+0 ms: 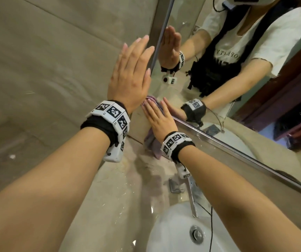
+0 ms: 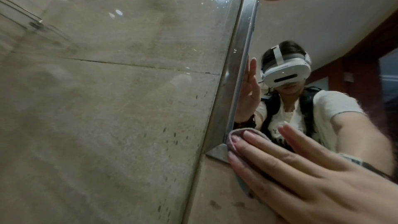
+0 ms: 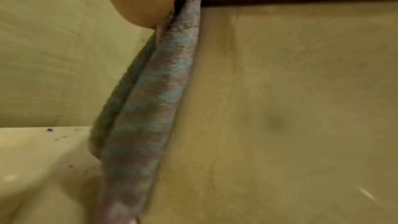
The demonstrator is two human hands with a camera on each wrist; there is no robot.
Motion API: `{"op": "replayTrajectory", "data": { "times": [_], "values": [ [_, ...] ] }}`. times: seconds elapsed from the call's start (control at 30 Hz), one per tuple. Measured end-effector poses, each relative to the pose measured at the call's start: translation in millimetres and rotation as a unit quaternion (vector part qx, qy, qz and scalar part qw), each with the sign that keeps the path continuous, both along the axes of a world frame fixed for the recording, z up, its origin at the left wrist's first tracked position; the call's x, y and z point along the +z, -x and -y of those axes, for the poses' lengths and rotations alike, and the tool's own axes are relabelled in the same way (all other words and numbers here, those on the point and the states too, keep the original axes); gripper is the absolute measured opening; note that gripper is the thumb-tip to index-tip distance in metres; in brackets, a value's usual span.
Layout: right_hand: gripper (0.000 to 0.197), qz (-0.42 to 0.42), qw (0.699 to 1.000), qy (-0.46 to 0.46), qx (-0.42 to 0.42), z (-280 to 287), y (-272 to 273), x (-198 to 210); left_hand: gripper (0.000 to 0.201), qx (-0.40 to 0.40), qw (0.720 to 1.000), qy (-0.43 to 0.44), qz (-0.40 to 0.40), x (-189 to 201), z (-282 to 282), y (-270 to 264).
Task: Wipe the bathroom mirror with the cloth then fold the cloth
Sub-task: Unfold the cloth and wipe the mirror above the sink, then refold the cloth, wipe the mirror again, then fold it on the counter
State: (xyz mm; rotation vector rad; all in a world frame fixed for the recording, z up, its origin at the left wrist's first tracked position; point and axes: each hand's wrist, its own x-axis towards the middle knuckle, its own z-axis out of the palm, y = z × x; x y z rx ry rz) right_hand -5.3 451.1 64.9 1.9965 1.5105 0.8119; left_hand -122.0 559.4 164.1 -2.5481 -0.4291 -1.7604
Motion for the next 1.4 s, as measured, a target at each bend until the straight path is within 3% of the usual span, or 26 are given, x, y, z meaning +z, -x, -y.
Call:
{"op": "replayTrajectory", "data": {
  "times": [0.17, 0.37, 0.57, 0.7, 0.87, 0.93, 1.07, 1.2, 1.3, 1.4],
  "values": [
    [0.067, -0.047, 0.997, 0.053, 0.021, 15, -1, 13, 0.041, 0.004, 1.000, -0.004, -0.004, 0, 0, 1],
    [0.068, -0.023, 0.999, 0.048, 0.005, 57, -11, 12, 0.043, 0.011, 0.999, 0.031, -0.002, 2, 2, 2],
    [0.064, -0.071, 0.996, 0.055, -0.016, 97, -9, 17, 0.042, 0.010, 0.994, 0.076, -0.073, -45, 14, 23],
    [0.061, -0.119, 0.991, 0.050, -0.035, 135, -12, 22, 0.041, -0.034, 0.989, 0.044, -0.135, -73, 30, 33],
    [0.056, -0.098, 0.994, 0.020, -0.044, 187, -19, 22, 0.041, -0.048, 0.985, 0.072, -0.151, -80, 56, 33],
    [0.063, -0.124, 0.990, 0.022, -0.063, 206, -22, 22, 0.040, -0.061, 0.983, 0.067, -0.159, -80, 66, 31],
    [0.050, -0.222, 0.971, -0.003, -0.090, 228, -22, 41, 0.042, -0.088, 0.971, 0.100, -0.198, -78, 94, 23],
    [0.056, -0.320, 0.926, -0.149, -0.135, 232, -11, 86, 0.044, -0.175, 0.926, 0.196, -0.272, -67, 137, 4],
    [0.051, -0.337, 0.891, -0.284, -0.110, 225, 3, 132, 0.048, -0.246, 0.865, 0.303, -0.317, -52, 172, -10],
    [0.039, -0.387, 0.846, -0.356, -0.081, 220, 13, 168, 0.068, -0.330, 0.787, 0.430, -0.295, -26, 203, -16]
  ]
}}
